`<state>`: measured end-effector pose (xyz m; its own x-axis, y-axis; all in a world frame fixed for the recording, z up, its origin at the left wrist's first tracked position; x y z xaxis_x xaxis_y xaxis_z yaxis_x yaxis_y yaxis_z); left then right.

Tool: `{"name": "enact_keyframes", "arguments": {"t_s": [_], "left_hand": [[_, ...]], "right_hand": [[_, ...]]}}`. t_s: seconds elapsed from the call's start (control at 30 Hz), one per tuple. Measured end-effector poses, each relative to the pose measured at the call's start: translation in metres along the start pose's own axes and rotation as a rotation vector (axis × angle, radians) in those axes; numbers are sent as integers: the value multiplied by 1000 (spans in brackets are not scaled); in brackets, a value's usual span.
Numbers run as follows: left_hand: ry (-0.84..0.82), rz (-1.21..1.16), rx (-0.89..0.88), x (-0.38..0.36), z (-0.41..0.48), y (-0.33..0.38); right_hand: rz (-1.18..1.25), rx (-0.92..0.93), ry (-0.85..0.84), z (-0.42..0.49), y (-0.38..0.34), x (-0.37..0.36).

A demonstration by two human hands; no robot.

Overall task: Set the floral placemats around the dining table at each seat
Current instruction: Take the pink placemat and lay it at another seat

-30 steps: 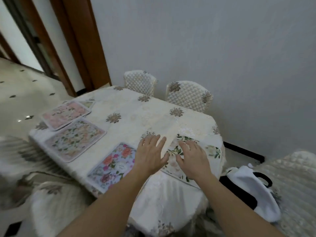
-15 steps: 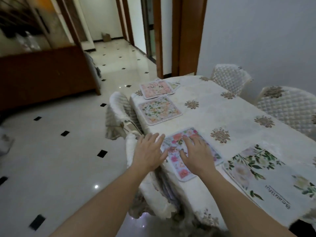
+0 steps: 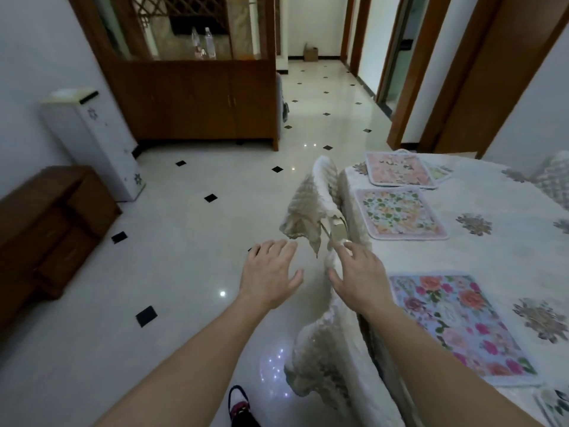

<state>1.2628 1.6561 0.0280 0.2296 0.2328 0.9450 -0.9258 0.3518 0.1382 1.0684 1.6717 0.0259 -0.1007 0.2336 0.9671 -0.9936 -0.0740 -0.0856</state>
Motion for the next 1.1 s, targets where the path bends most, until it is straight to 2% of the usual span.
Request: {"name": "enact_keyframes", "arguments": {"t_s": [0.13,0.47,0.87,1.1], "left_hand": [[-2,-28,74,-8,22,-63],[-31,-37,117,-25,119,-233],[-52,-6,64,-49,225,-325],[-81,37,47,-85,333,-377]], "right_hand": [[-19,51,-17,53,-44,-21],[-38,97,-55,202,-150,-77],[-21,100,-100,338,-199,-126],[-15,70,-117,454,-195,-172]]}}
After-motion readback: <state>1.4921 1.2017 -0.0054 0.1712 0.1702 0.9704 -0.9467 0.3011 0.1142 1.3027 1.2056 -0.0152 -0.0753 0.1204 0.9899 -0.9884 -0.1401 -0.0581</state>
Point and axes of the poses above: each hand's wrist, its own z-axis towards the middle knuckle, its own x-axis out of the back of the hand, y = z × x, the point moved 3 cm from there along z, towards the middle knuckle, and after that the axes turned 6 degrees about -z, right-handed, at the moved point
